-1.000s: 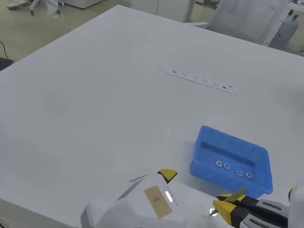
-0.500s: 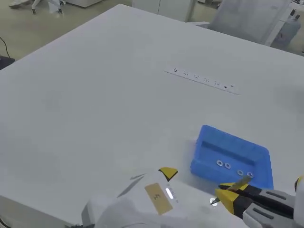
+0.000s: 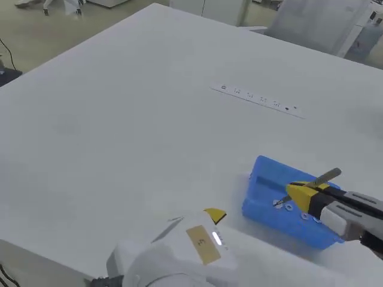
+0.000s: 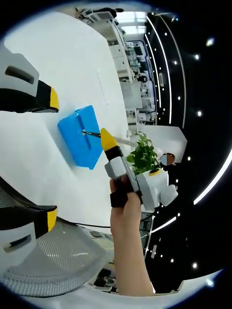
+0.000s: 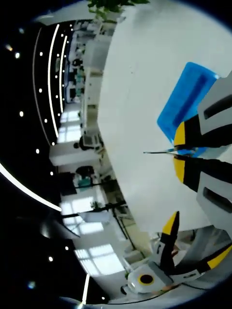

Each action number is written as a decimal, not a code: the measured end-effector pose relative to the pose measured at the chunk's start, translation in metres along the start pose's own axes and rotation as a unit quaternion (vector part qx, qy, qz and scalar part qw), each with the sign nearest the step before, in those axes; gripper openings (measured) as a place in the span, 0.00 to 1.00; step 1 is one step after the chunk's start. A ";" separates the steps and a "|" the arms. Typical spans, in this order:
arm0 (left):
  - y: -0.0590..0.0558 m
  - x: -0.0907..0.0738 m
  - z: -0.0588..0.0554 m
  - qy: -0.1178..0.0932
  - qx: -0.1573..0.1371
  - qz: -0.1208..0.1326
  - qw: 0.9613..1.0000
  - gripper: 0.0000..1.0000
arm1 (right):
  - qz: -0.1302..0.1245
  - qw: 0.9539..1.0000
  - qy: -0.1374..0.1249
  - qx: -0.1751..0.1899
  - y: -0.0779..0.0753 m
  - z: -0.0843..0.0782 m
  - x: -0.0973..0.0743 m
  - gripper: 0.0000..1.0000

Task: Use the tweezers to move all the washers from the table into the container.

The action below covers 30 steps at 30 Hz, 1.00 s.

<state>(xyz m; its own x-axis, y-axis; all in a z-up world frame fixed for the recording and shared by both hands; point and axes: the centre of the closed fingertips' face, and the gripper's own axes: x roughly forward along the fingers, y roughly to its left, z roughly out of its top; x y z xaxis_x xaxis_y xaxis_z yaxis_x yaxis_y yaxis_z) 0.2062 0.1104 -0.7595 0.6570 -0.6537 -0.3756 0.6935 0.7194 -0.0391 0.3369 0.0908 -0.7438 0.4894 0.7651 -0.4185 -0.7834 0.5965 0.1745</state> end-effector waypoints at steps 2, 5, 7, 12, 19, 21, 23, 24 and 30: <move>-0.001 0.000 0.000 0.001 0.001 -0.002 1.000 0.79 | -0.005 1.000 0.003 0.011 -0.010 0.000 0.008 0.03; -0.002 0.000 0.001 -0.002 0.001 -0.006 1.000 0.79 | -0.011 0.999 0.007 0.031 -0.022 -0.003 0.019 0.03; -0.002 0.000 0.002 -0.004 0.000 -0.006 1.000 0.79 | -0.014 0.999 0.018 0.037 -0.027 -0.009 0.025 0.03; -0.002 0.001 0.001 -0.002 0.000 -0.006 1.000 0.79 | -0.017 0.998 0.036 0.040 -0.032 -0.019 0.033 0.03; -0.002 0.000 0.000 0.001 -0.001 -0.006 1.000 0.76 | -0.018 0.997 0.063 0.034 -0.036 -0.034 0.044 0.03; -0.003 -0.002 0.001 -0.003 0.000 -0.006 1.000 0.70 | -0.017 0.997 0.068 0.030 -0.036 -0.036 0.046 0.03; 0.001 -0.004 0.006 -0.015 0.002 0.007 1.000 0.68 | -0.015 0.997 0.076 0.025 -0.035 -0.039 0.048 0.03; 0.002 -0.005 0.006 -0.017 -0.001 0.011 1.000 0.68 | -0.015 0.997 0.077 0.024 -0.034 -0.039 0.048 0.03; 0.009 -0.009 0.007 -0.023 -0.023 0.028 0.999 0.64 | -0.008 0.997 0.076 0.007 -0.030 -0.036 0.046 0.04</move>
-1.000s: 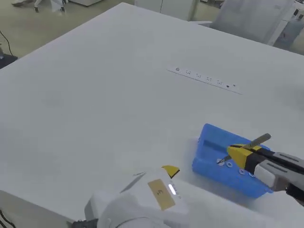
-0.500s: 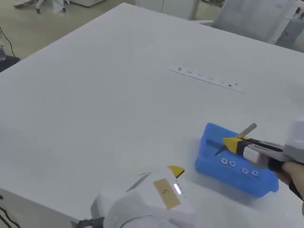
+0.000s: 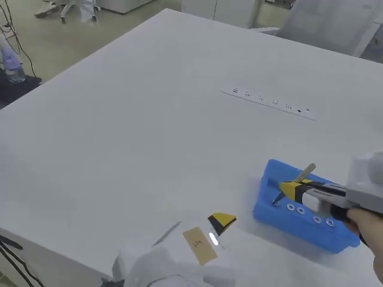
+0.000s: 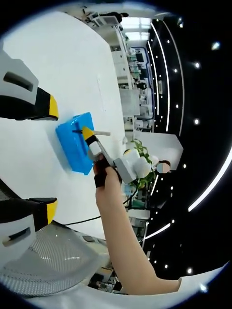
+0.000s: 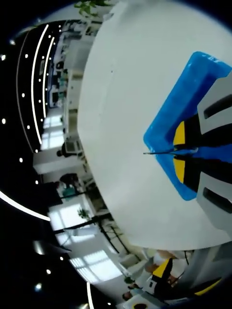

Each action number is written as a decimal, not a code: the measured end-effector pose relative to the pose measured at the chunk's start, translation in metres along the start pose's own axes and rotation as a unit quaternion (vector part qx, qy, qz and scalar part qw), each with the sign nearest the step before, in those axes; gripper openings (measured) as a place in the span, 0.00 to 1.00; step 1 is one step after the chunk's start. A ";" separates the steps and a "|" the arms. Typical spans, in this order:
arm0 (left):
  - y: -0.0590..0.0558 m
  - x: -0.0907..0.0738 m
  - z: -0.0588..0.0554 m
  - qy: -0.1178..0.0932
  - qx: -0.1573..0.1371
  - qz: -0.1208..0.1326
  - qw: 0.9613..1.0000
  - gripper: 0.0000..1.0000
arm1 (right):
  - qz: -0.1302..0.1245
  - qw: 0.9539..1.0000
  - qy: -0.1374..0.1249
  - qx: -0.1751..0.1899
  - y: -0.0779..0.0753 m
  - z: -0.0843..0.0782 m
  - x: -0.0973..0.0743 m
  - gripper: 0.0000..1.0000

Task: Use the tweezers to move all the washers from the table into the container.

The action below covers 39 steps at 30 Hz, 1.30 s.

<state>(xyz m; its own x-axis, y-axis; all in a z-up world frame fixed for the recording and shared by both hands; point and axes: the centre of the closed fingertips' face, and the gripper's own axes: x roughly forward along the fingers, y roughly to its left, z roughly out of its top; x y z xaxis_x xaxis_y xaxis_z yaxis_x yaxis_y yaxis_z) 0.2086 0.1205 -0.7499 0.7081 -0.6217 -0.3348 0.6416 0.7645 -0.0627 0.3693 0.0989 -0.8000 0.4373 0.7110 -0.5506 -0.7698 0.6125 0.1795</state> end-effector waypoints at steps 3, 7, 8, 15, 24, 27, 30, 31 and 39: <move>-0.001 -0.002 0.004 -0.008 -0.015 -0.006 1.000 0.59 | 0.004 1.000 -0.020 -0.008 0.000 0.011 -0.010 0.04; 0.000 -0.004 0.011 -0.010 -0.035 -0.017 0.999 0.53 | 0.024 0.999 -0.045 -0.017 0.012 0.024 -0.033 0.04; -0.002 -0.004 0.014 -0.015 -0.058 -0.023 0.998 0.51 | 0.031 0.998 -0.047 -0.027 0.017 0.026 -0.042 0.04; -0.009 -0.005 0.048 -0.032 -0.088 -0.077 0.993 0.19 | 0.087 0.993 -0.036 -0.069 0.048 0.010 -0.092 0.04; -0.044 0.014 0.091 -0.031 -0.066 -0.183 0.980 0.12 | 0.180 0.973 0.033 -0.142 0.087 -0.043 -0.135 0.03; -0.063 0.023 0.095 -0.013 -0.023 -0.223 0.974 0.09 | 0.212 0.960 0.057 -0.172 0.098 -0.057 -0.146 0.03; -0.082 0.031 0.095 0.003 -0.015 -0.261 0.965 0.10 | 0.226 0.951 0.075 -0.198 0.103 -0.067 -0.152 0.03; -0.087 0.032 0.095 0.007 -0.009 -0.272 0.962 0.10 | 0.229 0.949 0.078 -0.203 0.106 -0.069 -0.154 0.03; -0.110 0.051 0.071 0.079 0.083 -0.299 0.947 0.03 | 0.223 0.940 0.095 -0.238 0.104 -0.079 -0.156 0.03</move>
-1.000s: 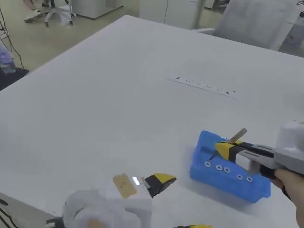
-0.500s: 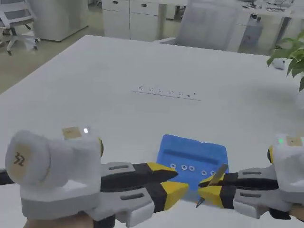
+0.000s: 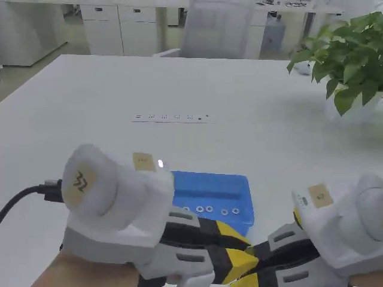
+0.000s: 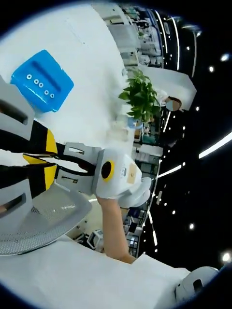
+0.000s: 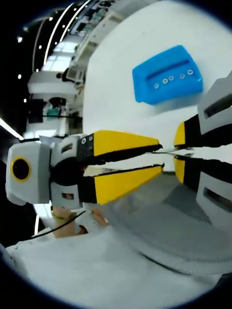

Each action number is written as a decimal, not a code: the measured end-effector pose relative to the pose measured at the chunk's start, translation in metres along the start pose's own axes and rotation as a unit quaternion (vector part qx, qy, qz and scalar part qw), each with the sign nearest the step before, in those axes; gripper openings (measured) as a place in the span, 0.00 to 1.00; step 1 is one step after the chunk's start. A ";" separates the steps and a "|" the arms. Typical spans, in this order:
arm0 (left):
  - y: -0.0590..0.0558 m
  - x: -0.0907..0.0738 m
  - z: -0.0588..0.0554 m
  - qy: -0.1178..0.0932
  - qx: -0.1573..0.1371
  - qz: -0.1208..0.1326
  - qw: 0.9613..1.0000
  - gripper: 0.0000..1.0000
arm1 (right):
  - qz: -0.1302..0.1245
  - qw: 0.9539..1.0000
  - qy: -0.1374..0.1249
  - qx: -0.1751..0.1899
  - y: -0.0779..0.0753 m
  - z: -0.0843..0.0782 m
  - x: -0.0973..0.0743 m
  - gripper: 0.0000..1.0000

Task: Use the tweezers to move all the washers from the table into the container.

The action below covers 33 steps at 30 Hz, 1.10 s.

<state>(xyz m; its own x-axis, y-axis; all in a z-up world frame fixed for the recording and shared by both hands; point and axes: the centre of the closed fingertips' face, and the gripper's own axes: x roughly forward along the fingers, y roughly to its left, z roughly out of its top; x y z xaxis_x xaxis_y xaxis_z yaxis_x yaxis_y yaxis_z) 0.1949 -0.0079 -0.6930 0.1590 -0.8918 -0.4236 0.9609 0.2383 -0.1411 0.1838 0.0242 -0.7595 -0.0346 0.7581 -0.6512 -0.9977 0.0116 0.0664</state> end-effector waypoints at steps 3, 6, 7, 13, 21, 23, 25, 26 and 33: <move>0.001 0.003 -0.001 0.006 0.000 -0.003 1.000 0.00 | -0.005 1.000 0.009 -0.008 -0.002 -0.005 -0.001 0.03; 0.003 0.003 -0.006 0.023 0.012 -0.003 1.000 0.00 | -0.013 1.000 0.011 -0.006 -0.005 -0.011 -0.001 0.04; 0.007 0.002 -0.011 0.042 0.031 0.003 0.999 0.00 | -0.018 1.000 0.015 -0.008 -0.007 -0.014 0.000 0.04; 0.019 0.007 -0.039 0.090 0.040 0.007 0.995 0.00 | -0.045 0.997 0.057 -0.030 -0.019 -0.036 0.016 0.05; 0.031 0.010 -0.073 0.151 0.082 0.012 0.985 0.00 | -0.071 0.991 0.090 -0.064 -0.030 -0.053 0.040 0.05; 0.033 0.008 -0.079 0.159 0.086 0.010 0.983 0.00 | -0.075 0.991 0.093 -0.066 -0.032 -0.055 0.044 0.05; 0.038 0.005 -0.082 0.160 0.080 0.011 0.984 0.00 | -0.080 0.992 0.083 -0.057 -0.035 -0.056 0.046 0.06; 0.039 0.005 -0.084 0.161 0.078 0.009 0.984 0.00 | -0.084 0.992 0.083 -0.044 -0.036 -0.058 0.047 0.08; 0.049 -0.003 -0.116 0.217 0.074 -0.002 0.973 0.00 | -0.129 0.991 0.000 0.040 -0.037 -0.053 0.025 0.47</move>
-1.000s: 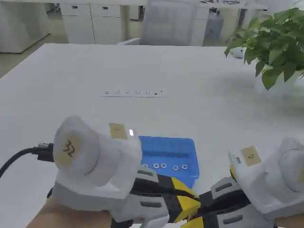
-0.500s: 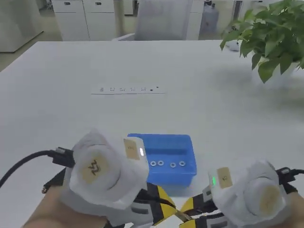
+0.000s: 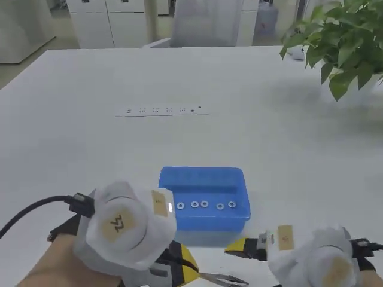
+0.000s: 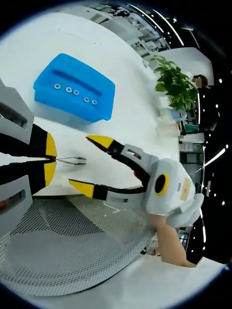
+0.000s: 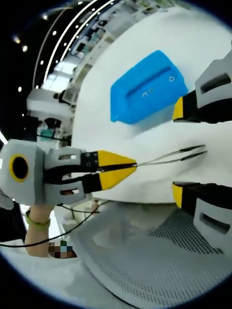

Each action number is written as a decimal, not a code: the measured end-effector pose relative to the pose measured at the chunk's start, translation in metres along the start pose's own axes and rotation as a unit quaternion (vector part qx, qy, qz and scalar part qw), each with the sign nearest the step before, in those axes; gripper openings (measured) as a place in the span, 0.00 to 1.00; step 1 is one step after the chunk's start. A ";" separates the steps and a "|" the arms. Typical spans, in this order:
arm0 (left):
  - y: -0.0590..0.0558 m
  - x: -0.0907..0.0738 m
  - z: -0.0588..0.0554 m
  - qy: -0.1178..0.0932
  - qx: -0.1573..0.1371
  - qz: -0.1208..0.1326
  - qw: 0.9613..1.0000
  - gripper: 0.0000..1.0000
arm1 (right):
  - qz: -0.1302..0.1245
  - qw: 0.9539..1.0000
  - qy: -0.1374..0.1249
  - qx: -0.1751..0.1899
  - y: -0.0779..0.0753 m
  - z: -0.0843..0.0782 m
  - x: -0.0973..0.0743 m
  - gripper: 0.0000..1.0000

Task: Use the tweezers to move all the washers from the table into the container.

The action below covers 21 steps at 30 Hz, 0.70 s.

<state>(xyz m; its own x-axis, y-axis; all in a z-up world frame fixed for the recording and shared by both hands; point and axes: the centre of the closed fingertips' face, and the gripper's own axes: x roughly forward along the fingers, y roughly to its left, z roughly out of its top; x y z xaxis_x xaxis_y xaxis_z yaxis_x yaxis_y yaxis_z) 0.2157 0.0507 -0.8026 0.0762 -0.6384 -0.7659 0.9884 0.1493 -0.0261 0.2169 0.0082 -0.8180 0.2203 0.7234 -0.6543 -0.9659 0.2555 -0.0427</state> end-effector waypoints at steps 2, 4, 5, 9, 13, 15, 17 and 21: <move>0.003 0.005 -0.011 0.017 0.001 -0.002 1.000 0.00 | -0.016 1.000 -0.005 0.022 -0.004 -0.005 -0.015 0.53; 0.003 0.010 -0.021 0.037 0.000 -0.009 0.999 0.00 | -0.037 0.999 -0.007 0.028 -0.008 -0.009 -0.030 0.60; 0.004 0.012 -0.024 0.044 0.003 -0.010 0.999 0.00 | -0.047 0.998 -0.005 0.035 -0.010 -0.012 -0.037 0.64; 0.009 0.023 -0.043 0.087 0.009 -0.016 0.996 0.00 | -0.083 0.995 0.000 0.052 -0.016 -0.024 -0.068 0.65; 0.010 0.029 -0.052 0.115 0.016 -0.023 0.993 0.00 | -0.115 0.991 -0.007 0.070 -0.020 -0.032 -0.090 0.70; 0.009 0.030 -0.053 0.119 0.014 -0.024 0.992 0.00 | -0.131 0.987 -0.024 0.088 -0.024 -0.033 -0.100 0.73; 0.009 0.029 -0.053 0.118 0.009 -0.023 0.993 0.00 | -0.151 0.981 -0.051 0.114 -0.029 -0.031 -0.109 0.74; 0.006 0.027 -0.054 0.118 0.002 -0.019 0.993 0.00 | -0.170 0.970 -0.104 0.142 -0.035 -0.021 -0.121 0.78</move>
<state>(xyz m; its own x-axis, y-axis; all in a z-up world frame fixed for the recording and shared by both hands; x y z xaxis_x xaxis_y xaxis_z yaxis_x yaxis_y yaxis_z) 0.2170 0.0753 -0.8577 0.0067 -0.4495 -0.8933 0.9905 0.1259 -0.0559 0.2217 -0.1018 -0.7535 0.5706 0.6725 -0.4712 -0.7628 0.6466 -0.0008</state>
